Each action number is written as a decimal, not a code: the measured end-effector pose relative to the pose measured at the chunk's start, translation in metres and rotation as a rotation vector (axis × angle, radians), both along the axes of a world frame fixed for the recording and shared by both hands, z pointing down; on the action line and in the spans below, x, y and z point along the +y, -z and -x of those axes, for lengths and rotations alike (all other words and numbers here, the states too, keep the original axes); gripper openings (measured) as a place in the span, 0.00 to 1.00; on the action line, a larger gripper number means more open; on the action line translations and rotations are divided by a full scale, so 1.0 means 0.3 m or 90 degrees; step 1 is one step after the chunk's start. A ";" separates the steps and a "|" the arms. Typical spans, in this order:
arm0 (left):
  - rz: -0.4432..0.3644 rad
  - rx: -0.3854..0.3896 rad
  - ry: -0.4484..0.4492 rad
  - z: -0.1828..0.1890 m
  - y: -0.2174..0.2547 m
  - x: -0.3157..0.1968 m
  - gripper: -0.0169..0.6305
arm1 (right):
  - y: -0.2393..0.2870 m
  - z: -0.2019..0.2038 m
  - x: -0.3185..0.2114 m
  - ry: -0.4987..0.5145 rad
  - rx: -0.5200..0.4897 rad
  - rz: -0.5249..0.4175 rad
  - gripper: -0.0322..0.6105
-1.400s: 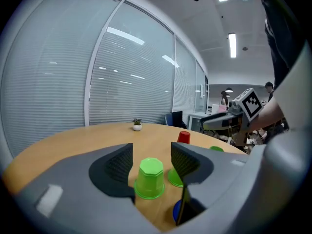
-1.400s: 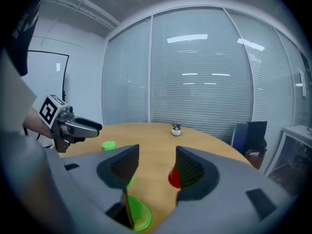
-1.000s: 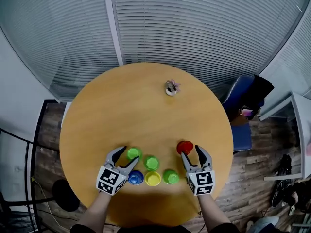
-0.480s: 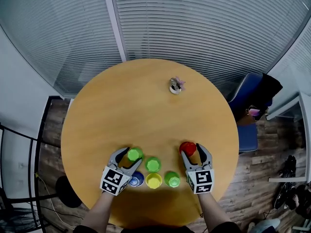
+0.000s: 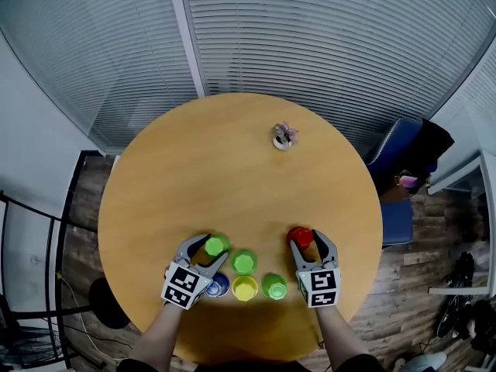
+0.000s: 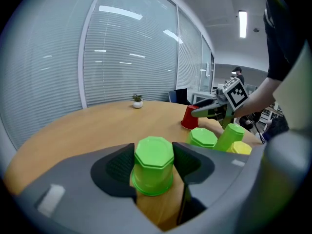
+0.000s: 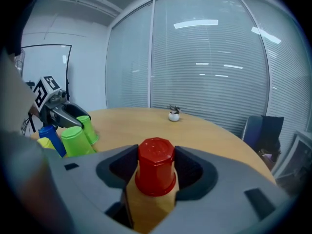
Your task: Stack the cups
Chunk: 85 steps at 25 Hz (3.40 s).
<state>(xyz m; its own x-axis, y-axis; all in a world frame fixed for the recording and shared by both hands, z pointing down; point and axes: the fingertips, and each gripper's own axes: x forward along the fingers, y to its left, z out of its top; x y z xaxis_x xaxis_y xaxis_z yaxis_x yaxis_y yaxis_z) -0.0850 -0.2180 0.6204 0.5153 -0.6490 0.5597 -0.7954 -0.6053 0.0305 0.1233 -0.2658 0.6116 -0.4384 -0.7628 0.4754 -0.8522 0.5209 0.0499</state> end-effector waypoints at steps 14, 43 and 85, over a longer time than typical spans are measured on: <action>-0.061 0.009 0.030 0.019 0.141 -0.010 0.41 | 0.112 0.026 0.025 0.033 -0.028 -0.037 0.42; -0.083 0.057 -0.024 -0.079 0.394 0.332 0.41 | 0.393 0.243 0.456 0.012 -0.063 -0.088 0.42; -0.061 0.078 -0.054 -0.162 0.273 0.368 0.41 | 0.292 0.326 0.529 0.045 -0.080 -0.056 0.42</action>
<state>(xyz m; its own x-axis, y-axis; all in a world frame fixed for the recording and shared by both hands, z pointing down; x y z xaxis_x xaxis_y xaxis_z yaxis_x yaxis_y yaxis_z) -0.0364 -0.1076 0.5383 0.6312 -0.6471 0.4276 -0.7350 -0.6752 0.0631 0.0254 -0.1072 0.5239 -0.5439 -0.7645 0.3462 -0.8163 0.5775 -0.0072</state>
